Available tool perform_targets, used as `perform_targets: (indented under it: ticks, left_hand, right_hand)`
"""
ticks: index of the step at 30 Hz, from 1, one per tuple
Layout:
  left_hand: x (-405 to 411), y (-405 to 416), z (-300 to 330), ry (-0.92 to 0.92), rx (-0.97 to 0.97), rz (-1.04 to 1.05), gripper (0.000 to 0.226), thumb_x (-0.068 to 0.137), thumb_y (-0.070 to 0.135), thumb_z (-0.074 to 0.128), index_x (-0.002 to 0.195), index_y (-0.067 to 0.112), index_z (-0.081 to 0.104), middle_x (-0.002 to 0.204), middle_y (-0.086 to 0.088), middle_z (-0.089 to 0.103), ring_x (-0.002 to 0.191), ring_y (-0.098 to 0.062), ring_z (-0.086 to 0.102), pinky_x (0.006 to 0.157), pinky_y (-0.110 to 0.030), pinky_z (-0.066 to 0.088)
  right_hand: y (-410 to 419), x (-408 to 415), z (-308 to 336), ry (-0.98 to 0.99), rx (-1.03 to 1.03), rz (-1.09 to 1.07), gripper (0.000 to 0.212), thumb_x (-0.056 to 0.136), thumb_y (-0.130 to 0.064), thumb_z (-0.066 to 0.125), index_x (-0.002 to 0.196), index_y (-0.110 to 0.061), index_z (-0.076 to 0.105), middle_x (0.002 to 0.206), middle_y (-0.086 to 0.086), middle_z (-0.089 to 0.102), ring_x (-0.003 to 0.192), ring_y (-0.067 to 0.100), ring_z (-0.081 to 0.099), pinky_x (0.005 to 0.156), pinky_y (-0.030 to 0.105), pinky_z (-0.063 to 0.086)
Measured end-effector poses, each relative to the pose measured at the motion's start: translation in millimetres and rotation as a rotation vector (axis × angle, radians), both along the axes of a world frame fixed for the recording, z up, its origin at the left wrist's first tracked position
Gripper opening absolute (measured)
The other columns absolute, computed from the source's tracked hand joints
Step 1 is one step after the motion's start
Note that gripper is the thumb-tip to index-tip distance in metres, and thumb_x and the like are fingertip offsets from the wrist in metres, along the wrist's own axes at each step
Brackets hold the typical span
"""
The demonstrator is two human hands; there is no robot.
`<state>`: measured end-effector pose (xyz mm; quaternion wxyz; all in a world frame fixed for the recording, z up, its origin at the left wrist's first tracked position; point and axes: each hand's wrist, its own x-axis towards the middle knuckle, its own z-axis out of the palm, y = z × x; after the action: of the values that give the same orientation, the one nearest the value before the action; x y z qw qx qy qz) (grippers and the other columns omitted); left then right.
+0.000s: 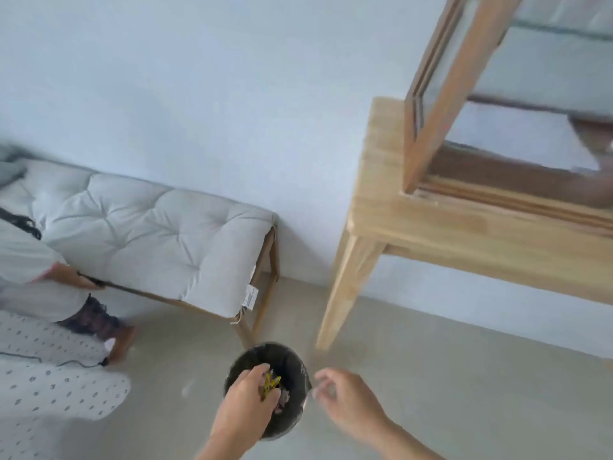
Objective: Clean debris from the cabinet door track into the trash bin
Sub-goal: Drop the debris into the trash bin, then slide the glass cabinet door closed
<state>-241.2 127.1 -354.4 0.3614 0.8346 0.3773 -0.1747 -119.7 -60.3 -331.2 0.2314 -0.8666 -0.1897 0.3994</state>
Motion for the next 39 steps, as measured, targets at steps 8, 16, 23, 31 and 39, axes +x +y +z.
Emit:
perform_targets:
  ticks: [8, 16, 23, 31, 39]
  left_hand:
    - [51, -63, 204, -0.285, 0.087, -0.024, 0.059, 0.102, 0.037, 0.065, 0.158, 0.025, 0.051, 0.149, 0.002, 0.063, 0.129, -0.019, 0.065, 0.107, -0.037, 0.053]
    - [113, -103, 322, -0.528, 0.130, -0.149, 0.058, 0.100, 0.037, 0.070, 0.155, 0.025, 0.055, 0.122, 0.008, 0.061, 0.103, -0.015, 0.064, 0.089, -0.031, 0.050]
    - [174, -106, 395, -0.715, 0.162, -0.291, 0.063, 0.100, 0.037, 0.070, 0.159, 0.027, 0.050, 0.147, 0.000, 0.059, 0.128, -0.023, 0.063, 0.103, -0.039, 0.053]
    - [231, -86, 428, -0.805, 0.136, -0.243, 0.105, 0.098, 0.040, 0.073, 0.173, 0.025, 0.000, 0.179, -0.006, 0.020, 0.161, -0.035, 0.031, 0.125, -0.053, 0.036]
    - [260, -96, 404, -0.937, -0.027, -0.251, 0.116, 0.095, 0.032, 0.078, 0.164, 0.049, -0.013, 0.176, 0.005, 0.032, 0.157, -0.029, 0.042, 0.122, -0.054, 0.043]
  right_hand:
    - [-76, 36, 208, -0.241, 0.281, -0.144, 0.033, 0.099, -0.037, 0.062, 0.129, -0.026, 0.073, 0.119, -0.013, 0.075, 0.109, 0.008, 0.070, 0.102, 0.031, 0.054]
    - [-144, 79, 323, -0.452, 0.405, -0.256, 0.026, 0.098, -0.037, 0.063, 0.120, -0.029, 0.074, 0.112, -0.014, 0.074, 0.088, 0.007, 0.068, 0.088, 0.032, 0.057]
    - [-177, 126, 392, -0.664, 0.460, -0.392, 0.029, 0.101, -0.027, 0.066, 0.127, -0.016, 0.073, 0.118, -0.001, 0.076, 0.098, 0.010, 0.069, 0.090, 0.030, 0.052]
    - [-215, 168, 425, -1.130, 0.237, -0.331, 0.046, 0.101, -0.026, 0.069, 0.145, -0.017, 0.061, 0.152, 0.003, 0.054, 0.143, 0.025, 0.050, 0.109, 0.047, 0.051]
    - [-274, 231, 406, -1.596, -0.281, -0.035, 0.113, 0.084, -0.016, 0.081, 0.171, -0.014, 0.010, 0.180, 0.017, -0.001, 0.165, 0.043, -0.001, 0.128, 0.071, 0.013]
